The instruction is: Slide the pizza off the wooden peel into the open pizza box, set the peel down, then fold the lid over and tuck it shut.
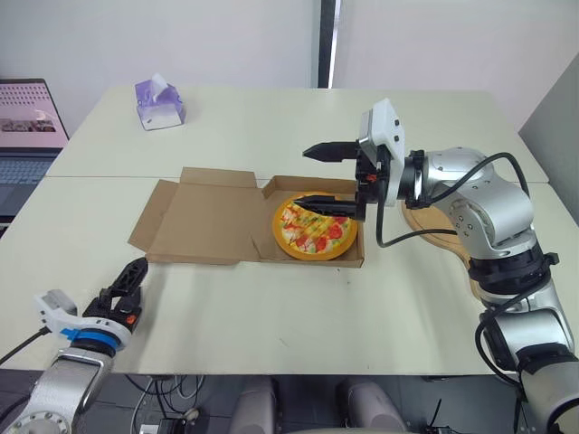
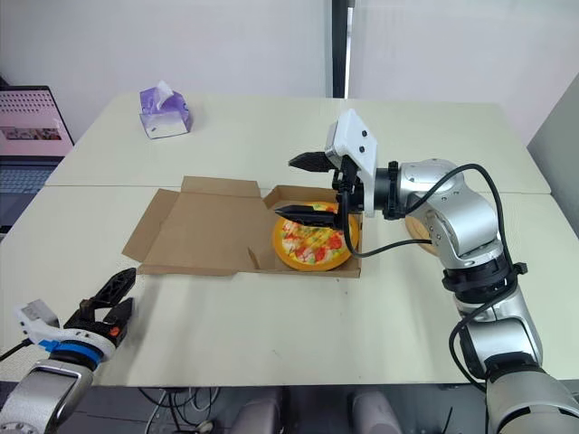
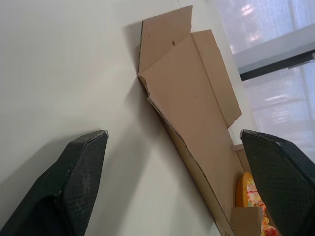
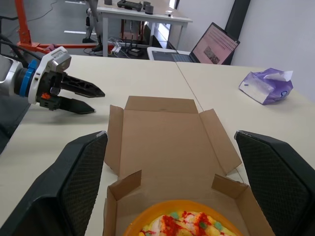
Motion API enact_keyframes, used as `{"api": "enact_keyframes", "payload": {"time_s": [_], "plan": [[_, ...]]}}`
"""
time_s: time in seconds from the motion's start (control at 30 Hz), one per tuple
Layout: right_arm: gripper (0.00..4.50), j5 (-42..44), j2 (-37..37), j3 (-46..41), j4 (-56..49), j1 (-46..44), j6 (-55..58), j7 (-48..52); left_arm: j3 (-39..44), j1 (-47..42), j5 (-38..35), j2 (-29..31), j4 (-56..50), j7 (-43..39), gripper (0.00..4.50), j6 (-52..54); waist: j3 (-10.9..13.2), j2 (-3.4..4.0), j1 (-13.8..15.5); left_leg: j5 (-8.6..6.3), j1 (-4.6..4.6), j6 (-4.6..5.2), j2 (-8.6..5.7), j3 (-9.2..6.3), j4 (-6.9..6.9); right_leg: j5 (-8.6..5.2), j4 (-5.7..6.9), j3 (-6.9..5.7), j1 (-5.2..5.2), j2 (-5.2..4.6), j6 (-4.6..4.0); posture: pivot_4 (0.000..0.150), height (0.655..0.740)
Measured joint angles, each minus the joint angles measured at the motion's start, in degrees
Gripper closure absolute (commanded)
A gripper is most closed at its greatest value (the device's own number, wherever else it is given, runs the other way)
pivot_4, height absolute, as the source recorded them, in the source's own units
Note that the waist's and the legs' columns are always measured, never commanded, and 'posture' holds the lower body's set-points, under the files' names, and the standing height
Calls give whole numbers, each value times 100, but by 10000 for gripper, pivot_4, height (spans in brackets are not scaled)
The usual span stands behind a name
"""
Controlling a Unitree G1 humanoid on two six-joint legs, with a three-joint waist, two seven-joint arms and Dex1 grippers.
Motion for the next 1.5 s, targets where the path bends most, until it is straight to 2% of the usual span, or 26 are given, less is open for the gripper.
{"api": "enact_keyframes", "payload": {"time_s": [0.6,0.7,0.77,1.13,1.17,1.5], "plan": [[534,6,-103,0,-158,21,92,-162,-77,-989,453,179,770,-328,0,470,0,0,57,0,-2,0,-2,4,0,0,-2,3,-2,-8,0,1500,7400],[0,3,-102,0,-169,21,90,-181,-84,-1048,549,141,815,-323,5584,480,0,0,63,0,-2,0,-2,4,-1,0,-2,2,-2,-8,0,1500,7400],[0,2,-99,0,-169,21,89,-198,-87,-1046,581,104,850,-317,11031,488,0,0,63,0,-2,0,-2,4,-1,0,-3,3,-3,-9,0,1500,7400],[0,17,-97,-1,-327,71,115,-303,-99,-1124,620,-18,977,-159,43648,578,0,0,65,0,-4,0,-3,4,-1,0,-4,2,-3,-10,0,1500,7400],[0,19,-97,-1,-338,100,128,-315,-98,-1141,618,-18,975,-158,44707,583,0,0,65,0,-4,0,-3,3,-1,0,-4,2,-3,-10,0,1500,7400],[0,-87,-108,-1,-230,147,50,-385,23,-1170,775,39,725,-347,44707,453,0,-2,64,0,-5,0,-1,4,-2,0,-5,1,-5,-10,0,1500,7400]]}}
